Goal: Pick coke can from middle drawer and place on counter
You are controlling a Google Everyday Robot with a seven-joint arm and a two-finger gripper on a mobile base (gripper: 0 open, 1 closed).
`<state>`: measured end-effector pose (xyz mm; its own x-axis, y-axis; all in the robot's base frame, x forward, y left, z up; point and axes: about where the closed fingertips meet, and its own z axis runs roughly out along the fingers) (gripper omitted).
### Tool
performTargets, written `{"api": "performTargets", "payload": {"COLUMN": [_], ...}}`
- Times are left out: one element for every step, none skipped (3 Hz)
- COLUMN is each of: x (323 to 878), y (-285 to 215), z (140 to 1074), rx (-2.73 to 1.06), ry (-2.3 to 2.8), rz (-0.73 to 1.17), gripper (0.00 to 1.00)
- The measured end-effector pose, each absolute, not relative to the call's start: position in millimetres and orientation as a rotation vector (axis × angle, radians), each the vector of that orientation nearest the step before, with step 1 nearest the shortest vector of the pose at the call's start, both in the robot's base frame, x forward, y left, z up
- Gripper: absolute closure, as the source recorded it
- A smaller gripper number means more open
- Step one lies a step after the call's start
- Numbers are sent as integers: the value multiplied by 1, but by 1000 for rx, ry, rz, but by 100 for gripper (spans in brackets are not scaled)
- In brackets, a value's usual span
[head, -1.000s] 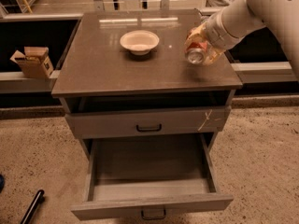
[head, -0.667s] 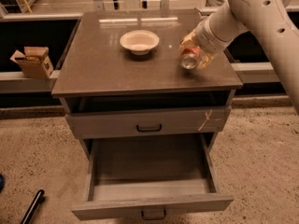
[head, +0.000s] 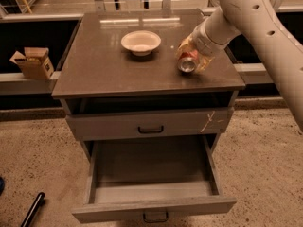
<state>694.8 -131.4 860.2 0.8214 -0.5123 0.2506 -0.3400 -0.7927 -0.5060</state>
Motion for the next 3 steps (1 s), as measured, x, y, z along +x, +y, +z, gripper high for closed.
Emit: {"api": "performTargets", "payload": {"x": [695, 695, 695], "y": [-131, -131, -131], "z": [860, 860, 860], "rx": [-2557, -2557, -2557], "ry": [634, 634, 634], "rz": [-527, -527, -527], "gripper": [11, 0, 0]}}
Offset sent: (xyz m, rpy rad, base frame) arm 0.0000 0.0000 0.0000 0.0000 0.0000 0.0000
